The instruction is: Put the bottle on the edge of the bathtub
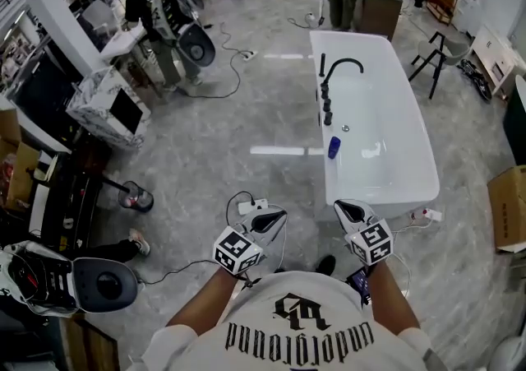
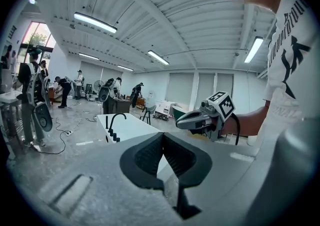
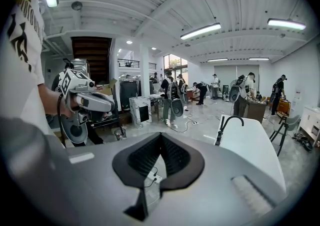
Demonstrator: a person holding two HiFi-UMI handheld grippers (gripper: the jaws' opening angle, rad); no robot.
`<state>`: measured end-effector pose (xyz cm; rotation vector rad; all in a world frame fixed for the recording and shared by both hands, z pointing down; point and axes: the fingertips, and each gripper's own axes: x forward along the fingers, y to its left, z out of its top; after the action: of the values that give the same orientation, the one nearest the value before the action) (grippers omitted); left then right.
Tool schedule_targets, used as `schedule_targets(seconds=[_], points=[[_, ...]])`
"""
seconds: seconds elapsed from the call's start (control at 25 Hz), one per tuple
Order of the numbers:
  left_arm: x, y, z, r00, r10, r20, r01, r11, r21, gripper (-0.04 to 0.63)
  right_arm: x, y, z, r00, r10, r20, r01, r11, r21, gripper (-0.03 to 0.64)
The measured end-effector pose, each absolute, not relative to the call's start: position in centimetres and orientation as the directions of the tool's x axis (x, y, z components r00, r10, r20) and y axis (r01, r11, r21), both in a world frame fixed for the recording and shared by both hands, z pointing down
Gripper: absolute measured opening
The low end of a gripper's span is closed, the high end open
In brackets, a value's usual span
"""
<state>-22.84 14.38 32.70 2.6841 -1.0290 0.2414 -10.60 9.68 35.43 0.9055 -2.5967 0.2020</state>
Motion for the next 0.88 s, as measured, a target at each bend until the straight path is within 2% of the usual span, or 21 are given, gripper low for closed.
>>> schedule_targets(seconds=[0.44, 0.88], points=[[-25.4, 19.2, 33.4, 0.783, -0.570, 0.250, -0.617, -0.761, 0.198, 0.008, -14.4, 16.3, 35.1, -0.703, -0.584, 0.407, -0.637, 0.771, 0.005, 0.002], [-20.2, 24.6, 32.2, 0.778, -0.591, 0.214, -0.624, -0.765, 0.159, 0.008, -9.4, 22.0, 33.6, -0.724, -0.586, 0.363, -0.618, 0.786, 0.037, 0.002]])
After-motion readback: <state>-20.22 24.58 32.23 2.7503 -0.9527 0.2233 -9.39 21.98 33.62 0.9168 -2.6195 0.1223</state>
